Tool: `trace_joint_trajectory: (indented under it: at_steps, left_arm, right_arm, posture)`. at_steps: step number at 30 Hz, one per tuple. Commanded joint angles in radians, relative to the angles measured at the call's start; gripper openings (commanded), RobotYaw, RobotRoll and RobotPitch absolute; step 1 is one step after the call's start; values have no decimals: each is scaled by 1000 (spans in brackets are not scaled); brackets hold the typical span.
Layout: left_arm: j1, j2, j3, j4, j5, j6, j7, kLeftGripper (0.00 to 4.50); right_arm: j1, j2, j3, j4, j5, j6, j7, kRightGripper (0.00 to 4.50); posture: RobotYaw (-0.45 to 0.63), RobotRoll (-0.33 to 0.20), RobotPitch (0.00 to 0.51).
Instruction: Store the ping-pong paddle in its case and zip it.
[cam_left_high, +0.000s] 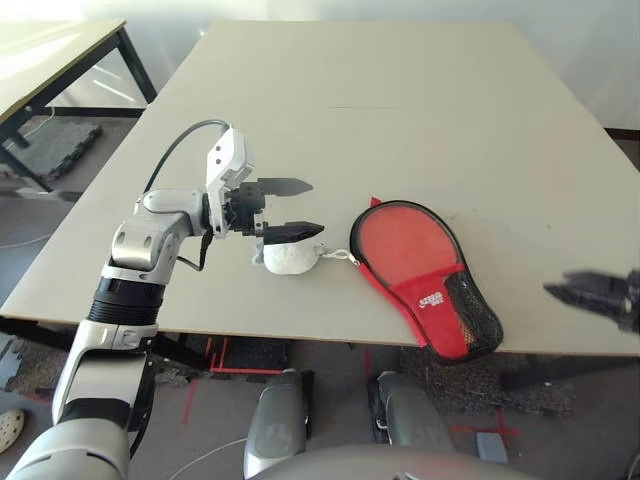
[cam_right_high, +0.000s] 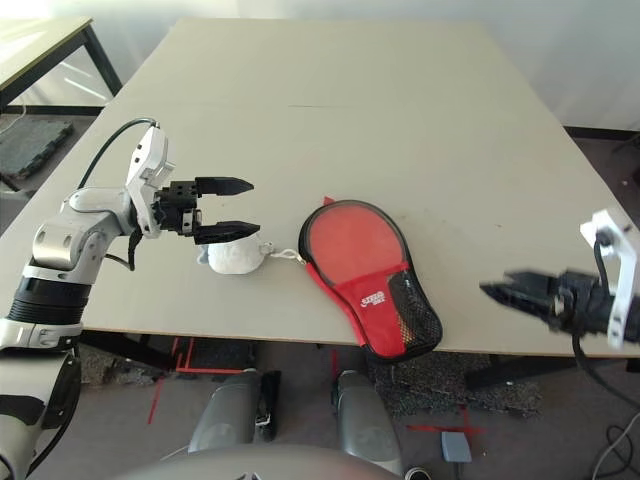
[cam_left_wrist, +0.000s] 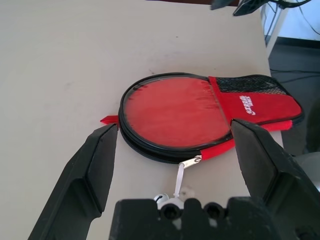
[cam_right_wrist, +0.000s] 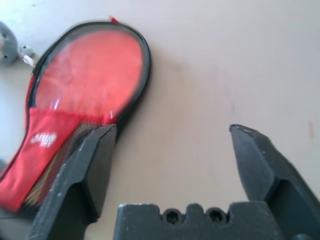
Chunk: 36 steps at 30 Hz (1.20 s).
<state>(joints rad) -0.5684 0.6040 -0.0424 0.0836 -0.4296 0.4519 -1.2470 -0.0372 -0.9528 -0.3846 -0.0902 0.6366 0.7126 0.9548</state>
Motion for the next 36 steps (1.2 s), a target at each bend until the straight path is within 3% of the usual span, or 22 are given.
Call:
trace_joint_trajectory:
  at_steps: [1, 5, 16, 23, 36]
  left_arm:
    - [28, 15, 15, -34, -9, 7, 20, 4500]
    - [55, 18, 32, -79, -22, 18, 52, 4500]
    - [104, 28, 46, -131, -29, 38, 95, 4500]
    - [123, 69, 35, -110, -5, 22, 84, 4500]
    - [138, 127, -96, -52, 127, -52, 42, 4500]
  right_arm:
    - [-79, 85, 195, -56, -82, -40, -37, 4456]
    - [-117, 172, 337, -56, -174, -110, -58, 4456]
    - [-268, 297, 462, 181, -377, -272, -115, 4456]
    - [-253, 301, 497, 184, -401, -204, -87, 4456]
    - [-221, 298, 491, 144, -402, -167, -84, 4456]
  posture:
    - [94, 0, 75]
    - [124, 0, 76]
    - [149, 0, 83]
    - [152, 0, 85]
    - [134, 0, 91]
